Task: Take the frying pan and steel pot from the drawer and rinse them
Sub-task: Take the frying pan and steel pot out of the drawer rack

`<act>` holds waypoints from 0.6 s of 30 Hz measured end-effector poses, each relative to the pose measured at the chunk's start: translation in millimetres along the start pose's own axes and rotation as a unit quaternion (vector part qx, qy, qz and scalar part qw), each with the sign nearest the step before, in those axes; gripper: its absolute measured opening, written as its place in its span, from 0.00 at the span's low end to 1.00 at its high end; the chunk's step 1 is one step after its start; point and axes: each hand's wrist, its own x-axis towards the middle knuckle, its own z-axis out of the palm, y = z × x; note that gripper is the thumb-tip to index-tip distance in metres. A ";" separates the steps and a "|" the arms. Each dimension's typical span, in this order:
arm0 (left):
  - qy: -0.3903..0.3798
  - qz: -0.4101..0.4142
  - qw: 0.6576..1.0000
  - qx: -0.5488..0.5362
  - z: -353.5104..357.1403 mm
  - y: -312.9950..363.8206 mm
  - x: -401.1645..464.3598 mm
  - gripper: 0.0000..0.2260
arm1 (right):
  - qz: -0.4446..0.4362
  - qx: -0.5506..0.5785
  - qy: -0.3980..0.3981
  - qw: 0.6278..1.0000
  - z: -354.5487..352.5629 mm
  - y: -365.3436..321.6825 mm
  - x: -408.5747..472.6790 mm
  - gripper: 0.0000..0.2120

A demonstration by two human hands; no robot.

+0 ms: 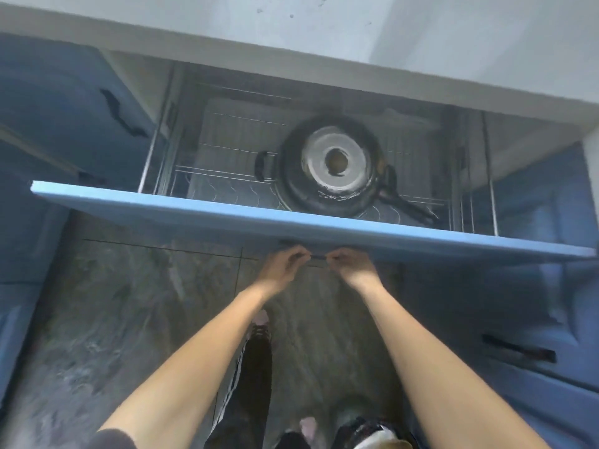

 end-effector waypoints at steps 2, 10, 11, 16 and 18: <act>0.024 0.001 1.000 -0.011 13.4 -8.5 -23.3 0.08 | -0.009 0.025 -0.005 1.000 7.8 12.7 -16.1 0.09; 0.001 -0.056 0.998 0.011 34.9 -26.2 -82.5 0.12 | -0.004 0.079 -0.009 0.997 36.7 53.5 -69.4 0.08; 0.000 -0.059 0.998 0.011 36.2 -27.5 -86.0 0.10 | 0.000 0.084 -0.009 0.996 39.9 57.7 -72.5 0.08; 0.008 -0.042 0.999 -0.001 46.1 -37.8 -106.3 0.10 | 0.020 0.120 -0.012 0.992 51.4 69.7 -86.3 0.06; 0.008 -0.035 0.999 -0.002 45.4 -41.5 -109.3 0.08 | 0.012 0.121 -0.007 0.993 55.7 72.9 -88.5 0.08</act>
